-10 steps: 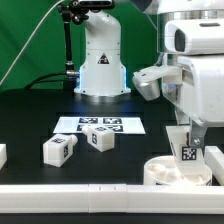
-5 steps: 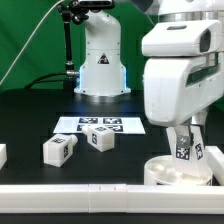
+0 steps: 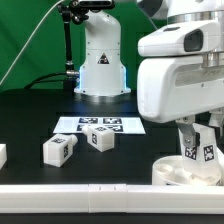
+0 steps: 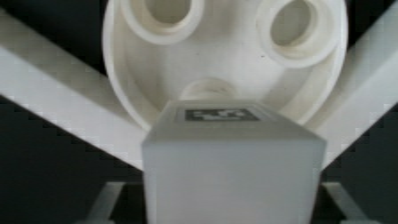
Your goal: Assemble stool
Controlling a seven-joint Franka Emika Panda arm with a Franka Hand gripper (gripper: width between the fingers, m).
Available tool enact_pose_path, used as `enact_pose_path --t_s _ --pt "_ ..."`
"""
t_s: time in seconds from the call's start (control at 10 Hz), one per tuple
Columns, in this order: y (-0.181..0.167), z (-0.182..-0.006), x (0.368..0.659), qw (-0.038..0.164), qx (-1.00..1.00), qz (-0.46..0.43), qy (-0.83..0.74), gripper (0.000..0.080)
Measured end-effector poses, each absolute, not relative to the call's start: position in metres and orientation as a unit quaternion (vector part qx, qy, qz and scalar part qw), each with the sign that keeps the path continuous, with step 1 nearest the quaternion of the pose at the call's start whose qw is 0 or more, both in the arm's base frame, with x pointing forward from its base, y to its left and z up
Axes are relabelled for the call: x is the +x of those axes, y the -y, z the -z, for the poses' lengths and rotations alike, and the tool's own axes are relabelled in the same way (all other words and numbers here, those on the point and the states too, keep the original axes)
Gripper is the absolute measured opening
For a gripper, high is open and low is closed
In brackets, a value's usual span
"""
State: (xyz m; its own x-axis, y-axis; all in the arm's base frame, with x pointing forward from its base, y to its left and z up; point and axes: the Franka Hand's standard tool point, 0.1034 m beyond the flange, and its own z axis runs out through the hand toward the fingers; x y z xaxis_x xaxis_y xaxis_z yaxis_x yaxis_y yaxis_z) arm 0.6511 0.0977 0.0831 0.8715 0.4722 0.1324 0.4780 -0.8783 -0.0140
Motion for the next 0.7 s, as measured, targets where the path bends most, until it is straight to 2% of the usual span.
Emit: enact_pose_path --t_s 0.4,0.7 --pt "-0.102 -0.083 0.650 0.042 -0.991 0.058 0.111 0.0340" --pt "-0.110 -0.082 0.647 0.068 -0.995 0.056 -0.052 0.0340"
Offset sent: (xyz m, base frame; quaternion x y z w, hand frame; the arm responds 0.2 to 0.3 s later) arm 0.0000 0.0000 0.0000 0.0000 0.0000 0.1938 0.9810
